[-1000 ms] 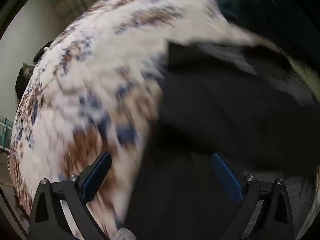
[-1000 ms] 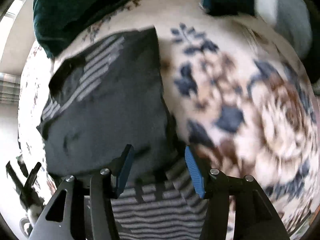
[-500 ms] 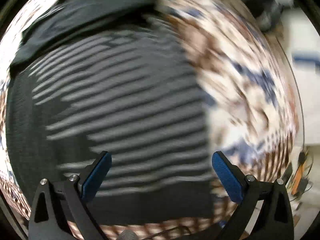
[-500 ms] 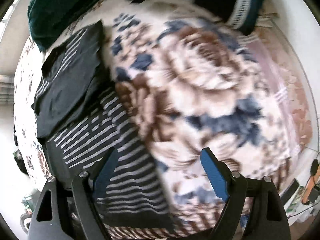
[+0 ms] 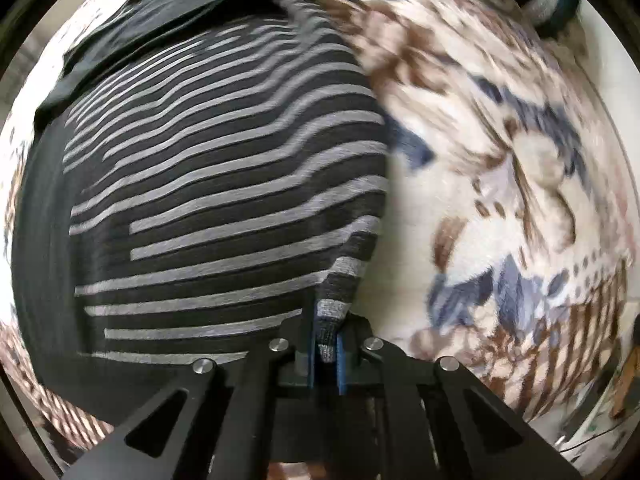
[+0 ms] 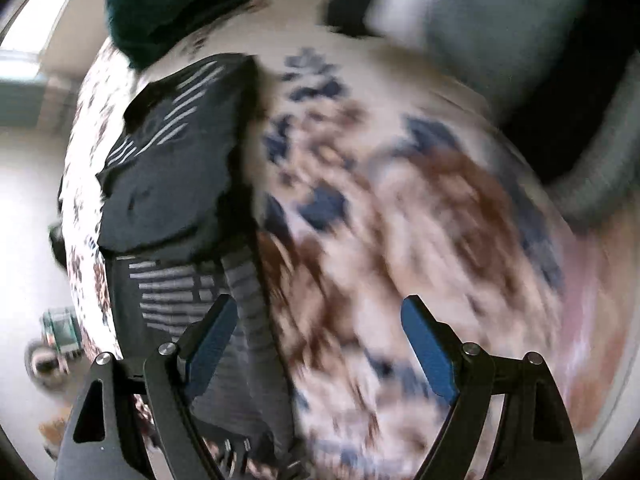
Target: Fold small clothes
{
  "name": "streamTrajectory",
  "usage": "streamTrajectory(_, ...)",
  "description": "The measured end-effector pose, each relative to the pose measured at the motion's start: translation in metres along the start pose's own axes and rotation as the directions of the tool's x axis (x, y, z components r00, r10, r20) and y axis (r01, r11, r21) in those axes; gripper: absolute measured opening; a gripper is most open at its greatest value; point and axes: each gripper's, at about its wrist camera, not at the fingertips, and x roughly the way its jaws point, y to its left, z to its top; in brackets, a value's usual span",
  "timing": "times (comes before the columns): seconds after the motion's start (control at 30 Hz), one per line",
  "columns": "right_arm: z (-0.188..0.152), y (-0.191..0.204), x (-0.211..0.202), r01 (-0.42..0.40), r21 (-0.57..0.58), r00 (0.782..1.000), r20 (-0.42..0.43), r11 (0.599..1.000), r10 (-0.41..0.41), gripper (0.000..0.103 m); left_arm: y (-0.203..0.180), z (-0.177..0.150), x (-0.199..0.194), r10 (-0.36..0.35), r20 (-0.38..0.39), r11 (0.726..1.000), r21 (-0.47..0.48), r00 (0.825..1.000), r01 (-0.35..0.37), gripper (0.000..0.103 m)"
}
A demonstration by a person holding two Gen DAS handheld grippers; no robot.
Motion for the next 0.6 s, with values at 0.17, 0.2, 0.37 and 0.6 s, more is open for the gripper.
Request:
streamTrajectory(0.17, 0.083, 0.027, 0.065, -0.114, -0.034, 0.993, -0.021, 0.993, 0.113, 0.086, 0.023, 0.001, -0.008, -0.005, 0.021, 0.998, -0.058, 1.000, 0.006, 0.004)
streamTrajectory(0.2, 0.094, 0.030, 0.074, -0.131, -0.033, 0.991, -0.029, 0.991, 0.130, 0.086, 0.020, 0.000, -0.009, -0.008, 0.023, 0.998, -0.068, 1.000, 0.009, 0.004)
streamTrajectory(0.37, 0.129, 0.034, 0.118, -0.193, 0.040, 0.980, -0.048, 0.980, 0.195, 0.087, 0.031, -0.003, -0.024, -0.036, 0.045, 0.990, -0.134, 0.998, 0.041, 0.004)
streamTrajectory(0.6, 0.124, 0.065, 0.106, -0.207, 0.013, 0.978, -0.035, 0.978, 0.207, 0.018, 0.064, -0.016, -0.066, -0.052, 0.112, 0.974, -0.215, 0.992, 0.075, 0.004)
